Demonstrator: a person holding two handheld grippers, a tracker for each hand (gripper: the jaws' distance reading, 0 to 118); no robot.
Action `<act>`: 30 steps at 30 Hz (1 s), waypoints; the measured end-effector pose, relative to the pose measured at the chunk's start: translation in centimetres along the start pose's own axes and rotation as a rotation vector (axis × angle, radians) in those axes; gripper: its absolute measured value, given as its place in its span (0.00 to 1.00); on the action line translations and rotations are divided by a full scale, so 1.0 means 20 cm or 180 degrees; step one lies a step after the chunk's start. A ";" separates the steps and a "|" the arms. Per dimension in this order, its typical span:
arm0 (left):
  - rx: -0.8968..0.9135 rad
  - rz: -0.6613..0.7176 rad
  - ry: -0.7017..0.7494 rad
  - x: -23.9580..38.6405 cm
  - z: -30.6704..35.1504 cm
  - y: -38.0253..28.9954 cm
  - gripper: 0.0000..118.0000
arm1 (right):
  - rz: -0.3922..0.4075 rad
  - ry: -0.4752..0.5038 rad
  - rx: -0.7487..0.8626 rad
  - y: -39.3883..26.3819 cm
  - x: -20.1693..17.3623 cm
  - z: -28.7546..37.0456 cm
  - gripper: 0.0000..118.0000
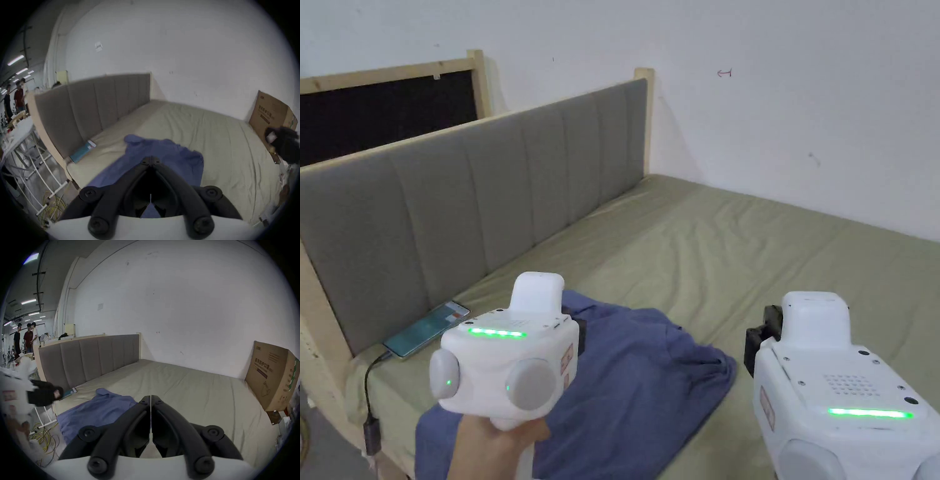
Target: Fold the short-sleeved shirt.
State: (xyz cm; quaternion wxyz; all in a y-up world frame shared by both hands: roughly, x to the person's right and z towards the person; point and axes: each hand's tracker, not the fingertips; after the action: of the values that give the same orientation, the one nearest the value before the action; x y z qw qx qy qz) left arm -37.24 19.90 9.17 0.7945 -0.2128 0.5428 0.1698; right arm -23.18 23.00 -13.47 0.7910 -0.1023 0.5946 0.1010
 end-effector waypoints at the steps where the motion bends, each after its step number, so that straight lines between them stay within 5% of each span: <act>1: -0.0164 -0.0006 0.0003 0.00 -0.10 -0.01 0.00 | -0.0032 -0.0001 -0.0050 -0.01 0.02 -0.01 0.00; 4: -0.0768 0.0214 -0.0264 -0.03 -0.43 -0.04 0.01 | -0.0093 -0.0035 -0.0167 -0.04 0.05 -0.07 0.00; 7: -0.1207 0.0532 -0.0356 -0.03 -0.68 -0.10 0.24 | -0.0068 -0.0094 -0.0276 -0.07 0.07 -0.12 0.00; 10: -0.1485 0.0602 -0.0420 -0.01 -0.85 -0.17 0.91 | -0.0071 -0.0126 -0.0370 -0.09 0.10 -0.17 0.01; 11: -0.1444 0.0544 -0.0347 0.01 -0.88 -0.17 0.95 | -0.0069 -0.0141 -0.0405 -0.10 0.11 -0.19 0.00; 18: -0.1719 0.0223 -0.0107 0.10 -1.08 -0.24 0.94 | -0.0009 -0.0146 -0.0586 -0.17 0.14 -0.26 0.00; 22: -0.1840 -0.0082 -0.0043 0.15 -1.12 -0.31 0.76 | -0.0023 -0.0134 -0.0683 -0.20 0.16 -0.29 0.00; 23: -0.1896 0.0000 -0.0028 0.15 -1.10 -0.29 0.62 | -0.0043 -0.0127 -0.0704 -0.21 0.17 -0.29 0.01; 25: -0.1831 0.0059 -0.0074 0.14 -1.06 -0.24 0.02 | -0.0073 -0.0140 -0.0739 -0.23 0.17 -0.30 0.00; 30: -0.1853 0.0029 0.0017 0.15 -1.06 -0.26 0.02 | -0.0172 -0.0108 -0.0825 -0.26 0.18 -0.28 0.00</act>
State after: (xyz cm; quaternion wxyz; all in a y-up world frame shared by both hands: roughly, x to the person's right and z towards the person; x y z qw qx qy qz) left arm -50.41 4.54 0.30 0.6978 -0.4298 0.4744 0.3214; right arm -25.95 16.55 -18.24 0.7836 -0.2180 0.5601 0.1573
